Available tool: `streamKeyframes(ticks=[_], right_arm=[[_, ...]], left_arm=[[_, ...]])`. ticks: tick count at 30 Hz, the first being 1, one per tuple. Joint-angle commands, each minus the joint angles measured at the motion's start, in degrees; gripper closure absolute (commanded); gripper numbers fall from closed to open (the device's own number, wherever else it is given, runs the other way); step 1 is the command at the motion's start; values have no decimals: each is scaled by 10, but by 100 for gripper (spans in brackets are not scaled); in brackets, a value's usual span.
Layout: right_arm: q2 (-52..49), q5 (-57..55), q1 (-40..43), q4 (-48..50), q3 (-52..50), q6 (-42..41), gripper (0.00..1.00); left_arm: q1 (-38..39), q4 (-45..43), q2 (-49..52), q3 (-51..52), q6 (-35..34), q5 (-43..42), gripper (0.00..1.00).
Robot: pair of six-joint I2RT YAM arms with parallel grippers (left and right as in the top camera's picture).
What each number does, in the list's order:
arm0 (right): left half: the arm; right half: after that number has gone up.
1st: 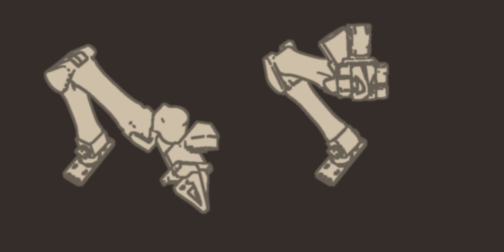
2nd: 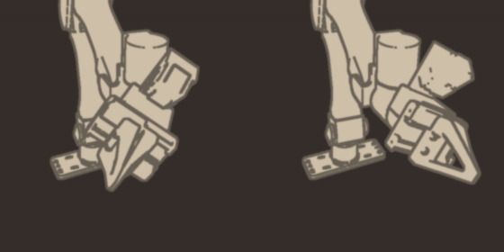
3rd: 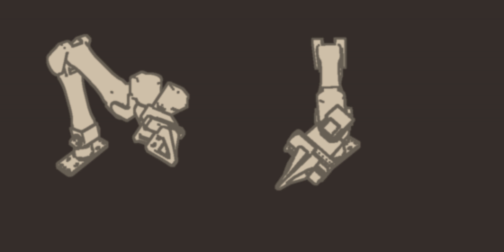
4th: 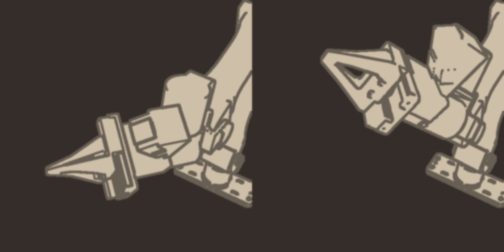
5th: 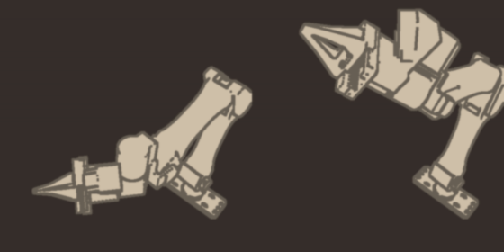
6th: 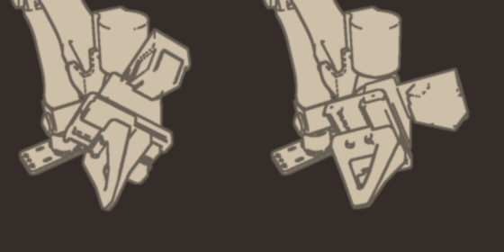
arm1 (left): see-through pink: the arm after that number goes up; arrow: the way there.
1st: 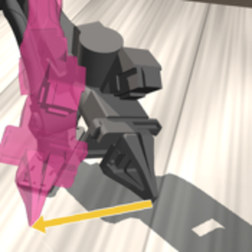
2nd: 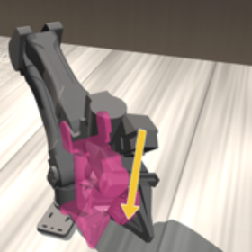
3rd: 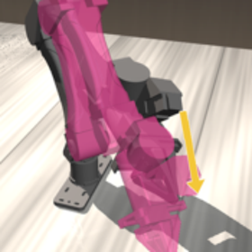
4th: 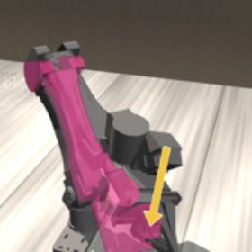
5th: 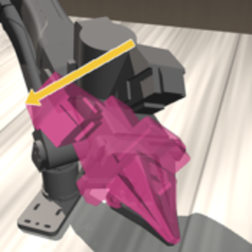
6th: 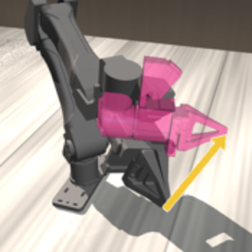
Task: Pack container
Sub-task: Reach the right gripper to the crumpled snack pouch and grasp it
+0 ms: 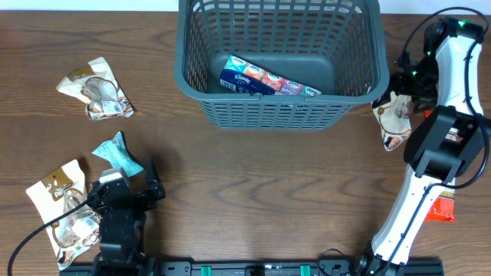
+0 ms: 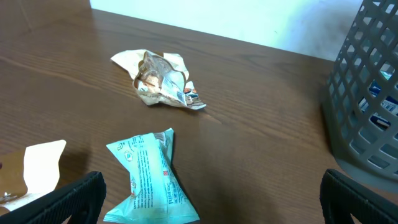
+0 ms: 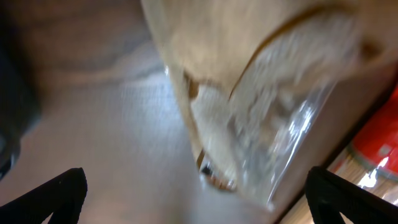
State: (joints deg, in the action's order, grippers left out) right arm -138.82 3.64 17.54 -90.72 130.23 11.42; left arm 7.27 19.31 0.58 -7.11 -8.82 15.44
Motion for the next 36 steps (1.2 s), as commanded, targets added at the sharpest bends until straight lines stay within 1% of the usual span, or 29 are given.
streamKeyframes(ticks=[1, 4, 14, 16, 17, 18, 20, 21, 22, 23, 25, 27, 30, 34, 36], right_arm=[[-3, -4, 7, 26, -24, 28, 1], [-3, -4, 8, 57, -60, 53, 1], [-3, -4, 8, 179, -163, 54, 1], [-3, -3, 8, 192, -175, 54, 4], [-3, -2, 8, 195, -178, 54, 10], [-3, 1, 8, 197, -180, 54, 22], [-3, 11, 8, 199, -181, 54, 52], [-3, 14, 8, 203, -181, 54, 72], [-3, 20, 8, 204, -181, 54, 81], [-3, 28, 8, 204, -179, 53, 87], [-3, 39, 7, 204, -176, 49, 94], [-2, 40, 7, 198, -167, 35, 99], [0, 45, 8, 166, -124, 28, 99], [17, 48, 7, 114, -31, 23, 99], [33, 48, 7, 87, 31, 16, 99]], left_arm=[[-2, 12, -3, 1, -1, 7, 1], [-2, 12, -3, 1, -1, 7, 1], [-2, 12, -3, 1, -1, 7, 1], [-2, 12, -3, 1, -1, 7, 1], [-2, 12, -3, 1, -1, 7, 1], [-2, 12, -3, 1, -1, 7, 1], [-2, 12, -3, 1, -1, 7, 1], [-2, 12, -3, 1, -1, 7, 1], [-2, 12, -3, 1, -1, 7, 1], [-2, 12, -3, 1, -1, 7, 1], [-2, 12, -3, 1, -1, 7, 1], [-2, 12, -3, 1, -1, 7, 1], [-2, 12, -3, 1, -1, 7, 1], [-2, 12, -3, 1, -1, 7, 2], [-2, 12, -3, 1, -1, 7, 1]])
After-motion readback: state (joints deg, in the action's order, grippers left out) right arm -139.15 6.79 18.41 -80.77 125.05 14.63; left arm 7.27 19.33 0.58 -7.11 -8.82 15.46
